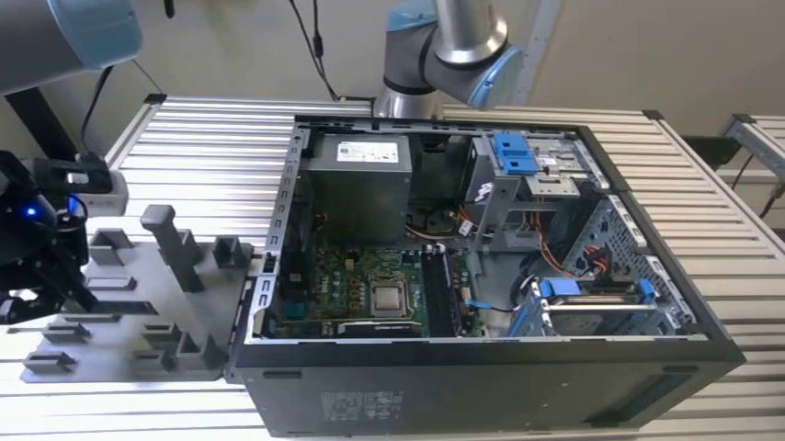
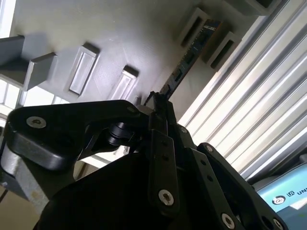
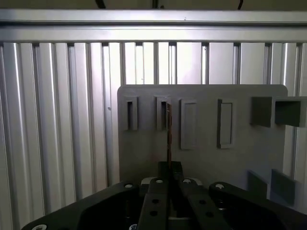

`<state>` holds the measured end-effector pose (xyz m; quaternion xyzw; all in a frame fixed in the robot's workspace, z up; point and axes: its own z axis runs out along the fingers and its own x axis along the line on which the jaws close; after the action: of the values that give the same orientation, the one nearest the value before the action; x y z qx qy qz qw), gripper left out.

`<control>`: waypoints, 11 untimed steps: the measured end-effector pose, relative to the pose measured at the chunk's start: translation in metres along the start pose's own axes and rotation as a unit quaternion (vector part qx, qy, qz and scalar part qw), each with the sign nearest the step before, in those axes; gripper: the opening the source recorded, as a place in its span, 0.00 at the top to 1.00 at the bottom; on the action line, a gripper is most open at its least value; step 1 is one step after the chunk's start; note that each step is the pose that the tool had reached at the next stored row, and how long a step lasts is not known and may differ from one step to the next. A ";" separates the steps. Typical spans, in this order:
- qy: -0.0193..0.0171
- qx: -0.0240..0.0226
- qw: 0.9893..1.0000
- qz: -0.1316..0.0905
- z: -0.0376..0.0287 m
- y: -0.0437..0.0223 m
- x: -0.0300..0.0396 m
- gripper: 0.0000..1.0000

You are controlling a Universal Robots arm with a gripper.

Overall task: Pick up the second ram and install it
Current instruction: 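Pick up the second ram and move it above second insertion slot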

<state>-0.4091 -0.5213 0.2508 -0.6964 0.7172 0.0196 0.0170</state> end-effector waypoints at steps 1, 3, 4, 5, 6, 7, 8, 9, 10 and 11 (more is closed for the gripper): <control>0.000 0.000 1.000 0.000 -0.0012 0.0000 -0.0001 0.86; 0.000 0.000 1.000 0.000 -0.0035 0.0000 -0.0002 0.86; 0.000 0.000 1.000 0.000 -0.0047 0.0000 -0.0003 0.86; 0.000 0.000 1.000 0.000 -0.0058 0.0000 -0.0003 0.86; 0.000 0.000 1.000 0.000 -0.0071 0.0000 -0.0004 0.86; 0.000 0.000 1.000 0.000 -0.0082 0.0000 -0.0004 0.86; 0.000 0.000 1.000 0.000 -0.0095 0.0001 -0.0005 0.86; 0.000 0.000 1.000 0.000 -0.0108 0.0001 -0.0006 0.86; 0.000 0.000 1.000 0.000 -0.0120 0.0001 -0.0006 0.86; 0.000 0.000 1.000 0.000 -0.0135 0.0001 -0.0007 0.86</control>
<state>-0.4091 -0.5213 0.2642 -0.6963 0.7172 0.0196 0.0170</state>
